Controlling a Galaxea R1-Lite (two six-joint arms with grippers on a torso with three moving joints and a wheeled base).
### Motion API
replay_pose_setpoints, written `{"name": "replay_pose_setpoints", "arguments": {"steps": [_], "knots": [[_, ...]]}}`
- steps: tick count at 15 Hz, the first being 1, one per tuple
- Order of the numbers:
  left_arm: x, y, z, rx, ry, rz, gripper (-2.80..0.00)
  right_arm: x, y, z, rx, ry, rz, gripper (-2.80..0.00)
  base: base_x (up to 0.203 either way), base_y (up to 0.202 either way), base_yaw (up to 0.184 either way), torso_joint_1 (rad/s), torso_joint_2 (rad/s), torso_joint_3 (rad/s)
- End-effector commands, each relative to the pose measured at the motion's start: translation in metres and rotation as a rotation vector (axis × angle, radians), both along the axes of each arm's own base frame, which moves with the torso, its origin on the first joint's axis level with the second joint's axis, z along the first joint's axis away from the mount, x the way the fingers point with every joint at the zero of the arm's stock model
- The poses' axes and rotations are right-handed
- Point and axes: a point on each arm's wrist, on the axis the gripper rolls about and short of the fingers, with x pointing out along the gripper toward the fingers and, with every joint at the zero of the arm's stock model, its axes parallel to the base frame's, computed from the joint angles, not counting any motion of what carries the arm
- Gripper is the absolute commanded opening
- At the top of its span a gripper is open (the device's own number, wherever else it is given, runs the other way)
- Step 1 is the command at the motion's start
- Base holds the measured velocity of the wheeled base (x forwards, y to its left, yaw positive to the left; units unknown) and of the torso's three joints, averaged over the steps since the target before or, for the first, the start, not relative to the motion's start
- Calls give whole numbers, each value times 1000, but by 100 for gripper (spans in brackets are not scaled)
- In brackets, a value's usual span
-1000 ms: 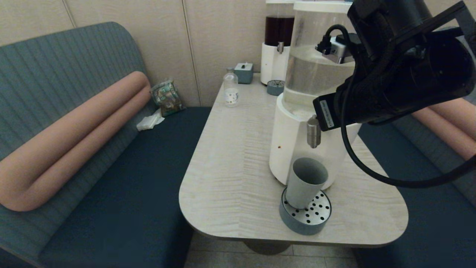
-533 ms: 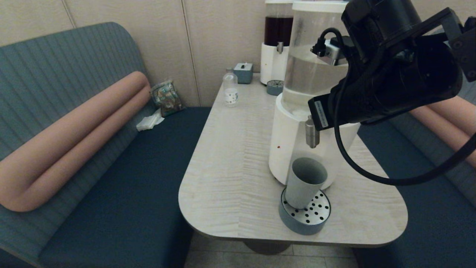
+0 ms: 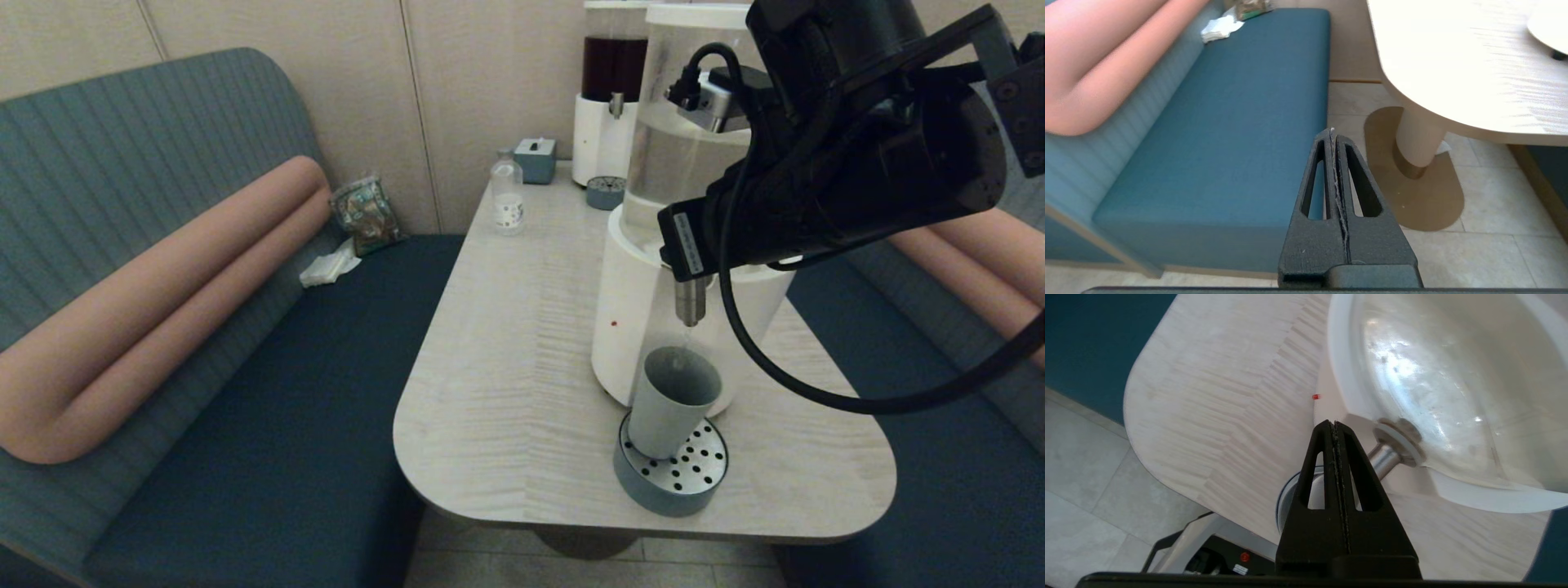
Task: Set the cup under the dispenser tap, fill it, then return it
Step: Turn on the faucet, then turn off the faucet
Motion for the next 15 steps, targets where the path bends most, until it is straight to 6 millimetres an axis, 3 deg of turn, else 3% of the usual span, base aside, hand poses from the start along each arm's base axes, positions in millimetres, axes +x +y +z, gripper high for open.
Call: {"name": "replay_pose_setpoints", "arguments": {"steps": [1, 5, 9, 12, 15], "knots": [[0, 0, 0, 0, 0, 1, -280, -2, -1, 2, -1, -1, -3, -280, 0, 0, 0, 0, 0, 0], [0, 0, 0, 0, 1, 1, -280, -5, -5, 5, 11, -7, -1, -280, 0, 0, 0, 0, 0, 0], [0, 0, 0, 1, 3, 2, -280, -29, -30, 30, 58, -60, -21, -280, 0, 0, 0, 0, 0, 0], [0, 0, -1, 3, 10, 3, -280, -65, -59, 52, 112, -123, -26, -280, 0, 0, 0, 0, 0, 0], [0, 0, 0, 4, 11, 1, -280, -121, -102, 66, 169, -188, -31, -280, 0, 0, 0, 0, 0, 0]]}}
